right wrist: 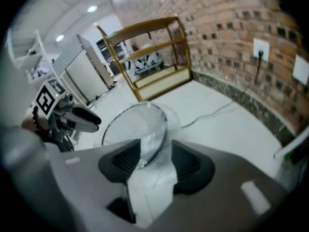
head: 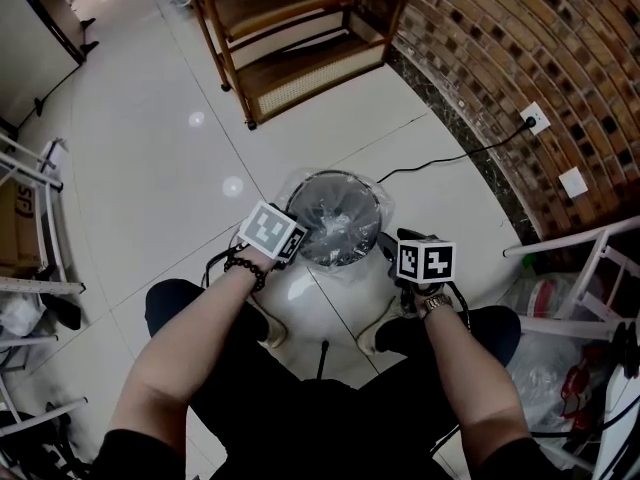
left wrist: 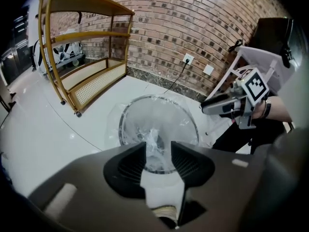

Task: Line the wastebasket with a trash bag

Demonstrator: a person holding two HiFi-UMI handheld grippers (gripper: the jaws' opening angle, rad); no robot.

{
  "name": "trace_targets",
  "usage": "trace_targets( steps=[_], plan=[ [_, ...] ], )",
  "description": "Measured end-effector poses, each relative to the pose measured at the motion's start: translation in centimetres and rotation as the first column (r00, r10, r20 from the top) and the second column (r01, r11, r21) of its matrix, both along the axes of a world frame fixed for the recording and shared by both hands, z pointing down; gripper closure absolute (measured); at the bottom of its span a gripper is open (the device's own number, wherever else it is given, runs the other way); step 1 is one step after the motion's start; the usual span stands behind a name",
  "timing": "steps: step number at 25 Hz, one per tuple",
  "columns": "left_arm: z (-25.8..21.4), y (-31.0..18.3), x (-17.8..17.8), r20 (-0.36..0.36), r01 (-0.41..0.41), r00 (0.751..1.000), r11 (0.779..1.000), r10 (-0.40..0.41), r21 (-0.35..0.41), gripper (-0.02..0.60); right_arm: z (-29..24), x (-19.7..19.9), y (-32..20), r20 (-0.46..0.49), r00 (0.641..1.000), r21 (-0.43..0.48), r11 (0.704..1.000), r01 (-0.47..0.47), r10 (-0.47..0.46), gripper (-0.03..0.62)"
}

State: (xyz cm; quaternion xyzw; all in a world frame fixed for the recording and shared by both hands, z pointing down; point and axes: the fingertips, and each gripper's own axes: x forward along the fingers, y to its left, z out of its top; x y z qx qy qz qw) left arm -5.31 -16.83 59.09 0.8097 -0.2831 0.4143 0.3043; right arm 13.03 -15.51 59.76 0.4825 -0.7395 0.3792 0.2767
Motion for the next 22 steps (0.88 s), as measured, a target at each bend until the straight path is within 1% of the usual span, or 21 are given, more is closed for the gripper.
trace_targets(
  steps=[2, 4, 6, 7, 10, 12, 15, 20, 22],
  plan=[
    [-0.5, -0.2, 0.7, -0.007, -0.013, 1.000, 1.000, 0.014, 0.018, 0.412, -2.5, -1.6, -2.1, -0.057, 0.993, 0.094, 0.990, 0.110, -0.105, 0.402],
    [-0.6, -0.2, 1.4, 0.004, -0.038, 0.999, 0.999, 0.038, 0.033, 0.411, -3.6, -3.6, -3.8, -0.071, 0.979, 0.124, 0.972, 0.198, -0.191, 0.402],
    [-0.3, 0.0, 1.8, 0.031, -0.072, 0.997, 0.997, 0.071, 0.036, 0.411, -3.6, -5.3, -5.0, -0.078, 0.965, 0.120, 0.959, 0.256, -0.248, 0.404],
    [0.1, 0.3, 1.9, 0.051, -0.092, 0.995, 0.995, 0.090, 0.030, 0.411, -3.3, -6.0, -5.7, -0.082, 0.959, 0.113, 0.954, 0.278, -0.270, 0.414],
    [1.5, 2.2, 2.1, 0.114, -0.174, 0.978, 0.984, 0.176, -0.024, 0.411, -2.3, -7.6, -7.3, -0.087, 0.944, 0.074, 0.943, 0.324, -0.318, 0.418],
    [2.3, 3.7, 3.0, 0.120, -0.247, 0.960, 0.968, 0.251, -0.046, 0.411, -1.6, -8.6, -8.0, -0.082, 0.935, 0.049, 0.936, 0.350, -0.345, 0.418],
    [3.2, 5.6, 4.8, 0.081, -0.345, 0.934, 0.937, 0.349, -0.062, 0.411, -0.6, -9.4, -8.7, -0.086, 0.921, 0.011, 0.924, 0.383, -0.381, 0.418],
    [3.2, 8.2, 6.7, 0.024, -0.445, 0.893, 0.890, 0.449, -0.104, 0.413, 2.0, -10.0, -8.5, -0.090, 0.894, -0.089, 0.897, 0.432, -0.440, 0.435],
    [2.9, 8.7, 7.3, -0.007, -0.464, 0.885, 0.879, 0.466, -0.108, 0.413, 3.1, -10.4, -8.2, -0.085, 0.883, -0.133, 0.883, 0.450, -0.462, 0.448]
  ],
)
